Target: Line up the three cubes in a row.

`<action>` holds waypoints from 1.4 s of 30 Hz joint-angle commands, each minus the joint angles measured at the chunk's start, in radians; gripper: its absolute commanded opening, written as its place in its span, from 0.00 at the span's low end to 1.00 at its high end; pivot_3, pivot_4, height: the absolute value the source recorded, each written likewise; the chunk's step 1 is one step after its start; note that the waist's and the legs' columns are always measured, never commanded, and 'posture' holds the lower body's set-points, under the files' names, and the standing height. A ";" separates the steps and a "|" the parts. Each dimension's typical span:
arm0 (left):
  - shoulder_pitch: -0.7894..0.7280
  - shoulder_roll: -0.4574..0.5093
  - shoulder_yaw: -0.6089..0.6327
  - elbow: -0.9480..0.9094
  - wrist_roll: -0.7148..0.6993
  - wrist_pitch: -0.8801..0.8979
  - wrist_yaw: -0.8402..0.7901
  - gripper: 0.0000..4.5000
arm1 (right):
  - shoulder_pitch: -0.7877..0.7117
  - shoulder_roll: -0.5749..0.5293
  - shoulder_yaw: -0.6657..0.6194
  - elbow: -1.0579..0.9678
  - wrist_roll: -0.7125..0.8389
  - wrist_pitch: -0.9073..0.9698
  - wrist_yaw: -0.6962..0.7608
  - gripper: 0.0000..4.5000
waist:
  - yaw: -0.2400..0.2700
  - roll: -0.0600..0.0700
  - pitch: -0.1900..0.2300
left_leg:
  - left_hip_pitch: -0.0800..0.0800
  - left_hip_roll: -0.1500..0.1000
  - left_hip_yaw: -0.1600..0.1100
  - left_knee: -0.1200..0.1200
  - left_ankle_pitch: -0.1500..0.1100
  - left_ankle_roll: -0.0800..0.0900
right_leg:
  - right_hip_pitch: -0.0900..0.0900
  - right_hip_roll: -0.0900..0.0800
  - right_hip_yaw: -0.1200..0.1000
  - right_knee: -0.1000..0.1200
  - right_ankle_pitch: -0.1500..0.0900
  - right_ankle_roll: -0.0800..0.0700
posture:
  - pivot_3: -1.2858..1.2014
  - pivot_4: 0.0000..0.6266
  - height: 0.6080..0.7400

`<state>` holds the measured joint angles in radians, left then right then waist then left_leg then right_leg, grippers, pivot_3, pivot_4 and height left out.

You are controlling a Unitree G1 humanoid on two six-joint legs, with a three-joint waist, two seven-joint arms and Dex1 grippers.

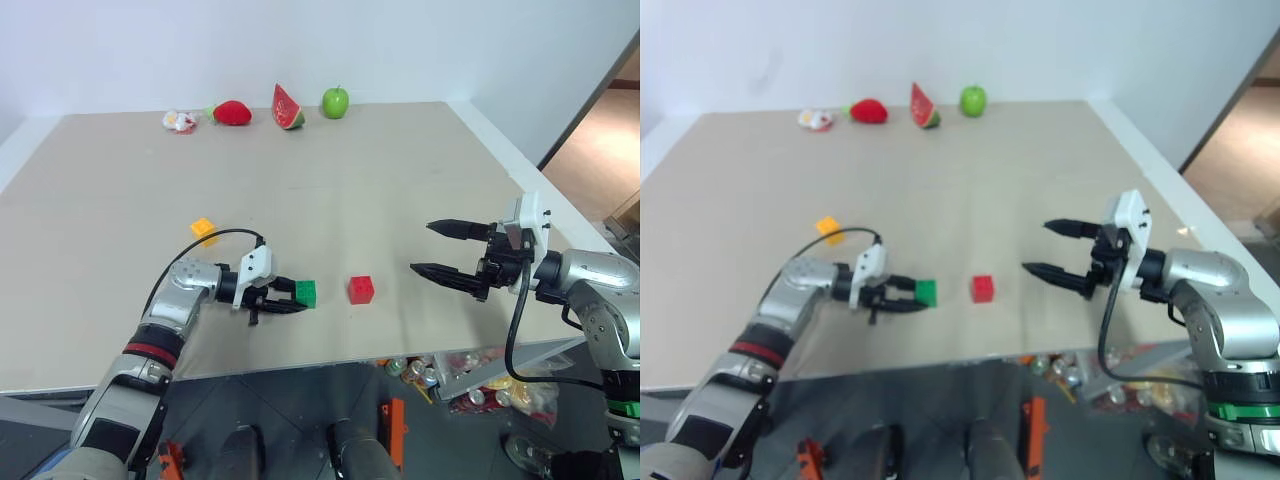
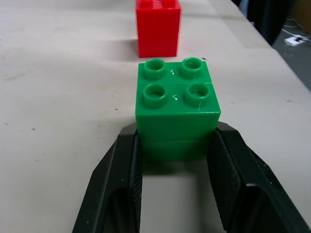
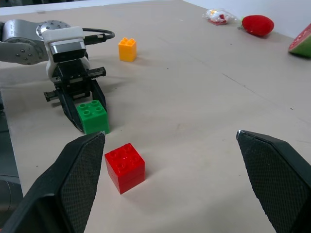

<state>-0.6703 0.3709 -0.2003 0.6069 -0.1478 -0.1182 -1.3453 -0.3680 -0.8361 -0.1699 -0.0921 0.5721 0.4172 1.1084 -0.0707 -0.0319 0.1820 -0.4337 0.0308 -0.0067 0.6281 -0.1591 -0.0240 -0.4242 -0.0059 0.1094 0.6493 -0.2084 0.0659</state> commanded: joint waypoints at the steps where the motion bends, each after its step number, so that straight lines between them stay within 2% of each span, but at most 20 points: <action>1: -0.032 0.001 0.018 0.051 0.024 -0.048 0.055 0.57 | -0.011 -0.007 -0.024 -0.016 0.005 -0.002 -0.002 1.00 | 0.001 0.000 0.000 | 0.000 0.000 0.000 0.001 0.000 0.000 | 0.000 0.000 0.000 0.000 0.000 0.000 | 0.52 0.24 1.00; 6: -0.004 0.027 0.015 0.016 0.002 -0.042 0.005 0.94 | -0.009 -0.009 -0.027 -0.015 0.005 -0.001 -0.002 1.00 | -0.003 0.000 0.000 | 0.000 0.000 0.000 0.002 0.000 0.000 | 0.000 0.000 0.000 0.000 0.001 0.000 | 0.52 0.24 1.00; 10: 0.038 0.078 0.039 -0.074 -0.043 0.029 -0.036 0.94 | -0.016 -0.012 -0.026 -0.008 0.003 -0.001 0.001 1.00 | -0.006 0.000 0.000 | 0.000 0.001 0.001 -0.001 0.000 0.000 | -0.001 0.000 0.000 0.000 0.001 -0.001 | 0.52 0.24 1.00; 15: 0.169 0.239 0.087 -0.286 -0.123 0.166 -0.099 0.94 | -0.024 -0.029 -0.029 0.004 0.001 -0.001 0.019 1.00 | -0.007 0.000 0.000 | 0.002 0.002 0.000 -0.008 0.000 0.000 | -0.003 0.002 0.000 0.000 -0.001 -0.003 | 0.52 0.24 1.00; 19: 0.265 0.339 0.223 -0.335 -0.176 0.235 -0.007 0.94 | -0.086 0.018 0.010 0.023 -0.035 -0.033 -0.030 1.00 | -0.007 0.000 0.000 | 0.003 0.003 0.000 -0.009 0.000 0.000 | -0.002 0.001 -0.001 0.000 -0.002 -0.004 | 0.52 0.24 1.00; 23: 0.291 0.336 0.366 -0.298 -0.213 0.293 0.172 0.94 | -0.175 0.160 0.070 -0.001 -0.056 -0.006 -0.157 1.00 | -0.008 0.000 0.000 | 0.003 0.004 0.001 -0.006 0.000 0.000 | -0.002 0.001 -0.002 0.000 0.000 -0.005 | 0.52 0.24 1.00; 29: 0.334 0.351 0.440 -0.174 -0.183 0.214 0.266 0.94 | -0.222 0.282 0.193 -0.012 -0.083 0.001 -0.161 1.00 | -0.005 0.000 0.000 | 0.003 0.005 0.002 -0.006 0.000 0.000 | -0.002 0.001 -0.003 0.000 0.000 -0.006 | 0.52 0.24 1.00; 35: 0.273 0.342 0.447 -0.057 -0.168 0.149 0.324 0.94 | -0.251 0.314 0.211 0.041 -0.117 -0.030 -0.148 1.00 | 0.005 0.000 0.000 | -0.006 0.006 0.002 -0.006 0.000 0.000 | -0.010 0.001 -0.005 0.000 0.000 -0.006 | 0.52 0.24 1.00; 42: 0.065 0.284 0.411 0.206 -0.105 0.021 0.405 0.94 | -0.238 0.316 0.210 0.050 -0.141 -0.057 -0.146 1.00 | 0.021 0.000 0.000 | -0.006 0.006 0.002 -0.006 0.001 0.000 | -0.010 0.002 -0.006 0.000 0.001 -0.006 | 0.52 0.24 1.00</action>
<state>-0.5670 0.6565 0.2063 0.7679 -0.2635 -0.0647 -0.9473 -0.5997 -0.5166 0.0536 -0.0238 0.4311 0.3815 0.9580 -0.0500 -0.0323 0.1818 -0.4392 0.0366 -0.0044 0.6222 -0.1585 -0.0244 -0.4347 -0.0040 0.1038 0.6495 -0.2070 0.0600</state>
